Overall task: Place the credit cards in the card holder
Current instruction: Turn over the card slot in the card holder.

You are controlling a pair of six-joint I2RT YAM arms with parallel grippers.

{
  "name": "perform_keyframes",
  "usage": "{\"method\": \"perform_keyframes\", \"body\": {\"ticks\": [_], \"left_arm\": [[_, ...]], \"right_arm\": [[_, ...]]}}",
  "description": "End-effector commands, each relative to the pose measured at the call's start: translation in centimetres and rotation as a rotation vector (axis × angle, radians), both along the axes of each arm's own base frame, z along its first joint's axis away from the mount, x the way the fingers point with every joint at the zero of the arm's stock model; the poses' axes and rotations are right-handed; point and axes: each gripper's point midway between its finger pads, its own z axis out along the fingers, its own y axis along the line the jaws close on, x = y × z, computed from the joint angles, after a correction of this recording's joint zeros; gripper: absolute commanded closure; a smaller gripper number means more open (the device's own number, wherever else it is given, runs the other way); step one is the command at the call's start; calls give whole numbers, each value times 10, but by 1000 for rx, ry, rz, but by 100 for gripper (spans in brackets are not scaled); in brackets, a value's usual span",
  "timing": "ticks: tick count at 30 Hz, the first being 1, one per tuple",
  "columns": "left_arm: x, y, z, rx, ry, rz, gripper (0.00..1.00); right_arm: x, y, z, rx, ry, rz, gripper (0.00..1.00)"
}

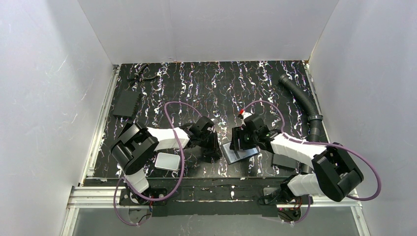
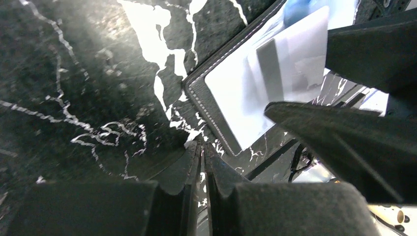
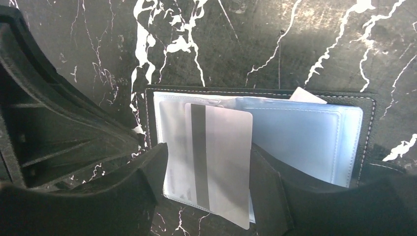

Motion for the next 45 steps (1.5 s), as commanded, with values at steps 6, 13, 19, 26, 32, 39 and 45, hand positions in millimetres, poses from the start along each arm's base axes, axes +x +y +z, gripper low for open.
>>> {"method": "perform_keyframes", "body": {"ticks": [6, 13, 19, 26, 32, 39, 45], "left_arm": [[0, -10, -11, 22, 14, -13, 93], [-5, -4, -15, 35, 21, -16, 93], [-7, -1, -15, 36, 20, -13, 93], [-6, 0, -7, 24, 4, -18, 92], [-7, 9, 3, 35, -31, -19, 89], [-14, 7, 6, -1, -6, -14, 87], [-12, -3, 9, -20, 2, -25, 85]], "right_arm": [[-16, 8, -15, -125, -7, 12, 25], [-8, -19, -7, -248, -76, -1, 6], [-8, -11, 5, -167, -42, -19, 6], [-14, 11, 23, 221, 100, -73, 9], [-5, -7, 16, 120, 83, -162, 9], [5, -48, 20, -139, 7, -177, 7], [-4, -31, 23, -45, 17, -111, 10]]}}
